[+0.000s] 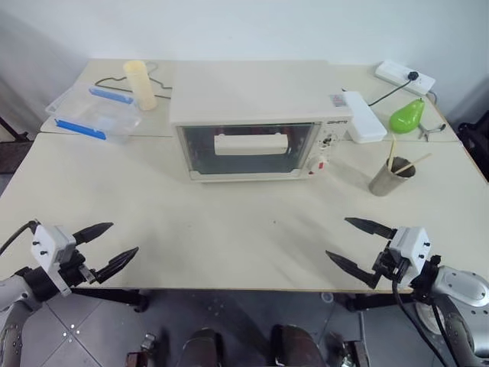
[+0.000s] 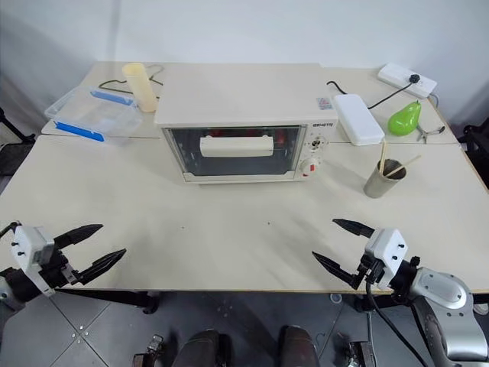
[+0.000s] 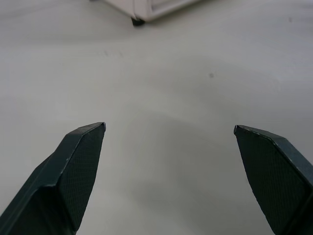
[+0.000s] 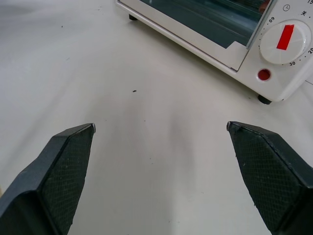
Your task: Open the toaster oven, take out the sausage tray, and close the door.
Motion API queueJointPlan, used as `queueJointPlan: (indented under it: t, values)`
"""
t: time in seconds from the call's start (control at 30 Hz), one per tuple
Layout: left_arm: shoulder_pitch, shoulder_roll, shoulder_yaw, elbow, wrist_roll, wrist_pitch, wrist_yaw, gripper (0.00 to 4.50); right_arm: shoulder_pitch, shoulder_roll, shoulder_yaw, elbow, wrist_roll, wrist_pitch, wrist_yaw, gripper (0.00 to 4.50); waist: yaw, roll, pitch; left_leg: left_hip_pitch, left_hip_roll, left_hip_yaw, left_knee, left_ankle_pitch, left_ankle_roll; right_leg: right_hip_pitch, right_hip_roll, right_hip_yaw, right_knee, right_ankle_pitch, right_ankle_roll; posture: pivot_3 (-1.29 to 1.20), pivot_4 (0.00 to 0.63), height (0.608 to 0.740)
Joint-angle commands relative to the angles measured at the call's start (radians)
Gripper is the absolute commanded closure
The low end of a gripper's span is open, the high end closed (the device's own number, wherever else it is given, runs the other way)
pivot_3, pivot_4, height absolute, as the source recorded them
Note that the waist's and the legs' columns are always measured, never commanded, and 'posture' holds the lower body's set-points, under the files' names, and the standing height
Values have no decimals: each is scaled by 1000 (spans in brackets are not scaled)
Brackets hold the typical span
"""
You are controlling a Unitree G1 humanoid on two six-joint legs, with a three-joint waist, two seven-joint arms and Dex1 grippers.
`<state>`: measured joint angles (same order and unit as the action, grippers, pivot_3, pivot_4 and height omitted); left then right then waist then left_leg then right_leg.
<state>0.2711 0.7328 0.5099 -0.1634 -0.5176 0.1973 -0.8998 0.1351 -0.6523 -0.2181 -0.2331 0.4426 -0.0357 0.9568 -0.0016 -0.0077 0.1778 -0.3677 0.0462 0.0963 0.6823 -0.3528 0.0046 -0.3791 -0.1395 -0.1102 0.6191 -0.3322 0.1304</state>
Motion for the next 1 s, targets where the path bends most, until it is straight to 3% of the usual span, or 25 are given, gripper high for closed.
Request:
queueJointPlan:
  t: [0.03, 0.1, 0.3, 0.37, 0.47, 0.7, 1.0]
  values:
    - [-24, 1, 16, -38, -2, 6, 30, 15, -35, 10, 14, -29, 24, 23, -7, 0, 0, 0, 0, 0, 0, 0, 0, 0, 0, 0, 0, 0, 0, 0, 0, 0, 150, 740]
    - [-37, -5, 13, -44, 4, 2, 43, 15, -71, 21, 35, -41, 43, 54, -14, 0, 0, 0, 0, 0, 0, 0, 0, 0, 0, 0, 0, 0, 0, 0, 0, 0, 150, 740]
    - [-129, 0, 80, -88, -334, 248, 6, 15, -288, 117, 116, -99, 180, 283, -122, 0, -4, 0, 0, 0, 1, 0, 1, 0, -1, -1, 0, 0, 3, 0, 0, 0, 150, 740]
    - [-141, 9, 74, -113, -373, 295, 9, 15, -355, 173, 123, -76, 201, 323, -181, 0, -4, 0, 0, 0, 1, -1, 1, 0, -1, -2, -1, 0, 4, 0, 0, 0, 150, 740]
    - [-169, 4, 55, -146, -376, 290, 0, 15, -466, 244, 151, -22, 187, 334, -217, 0, -4, 0, 0, -1, -1, -1, 1, 0, -1, -4, -1, 0, 5, 0, 0, 0, 150, 740]
    - [-231, -19, 49, -158, -367, 279, 33, 15, -592, 280, 190, 61, 150, 320, -166, 0, -4, 0, 0, -3, -2, 0, 1, 0, -1, -5, 0, 0, 6, 0, 0, 0, 150, 740]
    - [-215, -41, 59, -166, -366, 298, 82, 15, -597, 253, 245, 29, 131, 302, -38, 0, -16, 0, 0, -3, -3, 1, 1, 0, -2, -6, 2, 1, 6, 0, 0, 0, 150, 740]
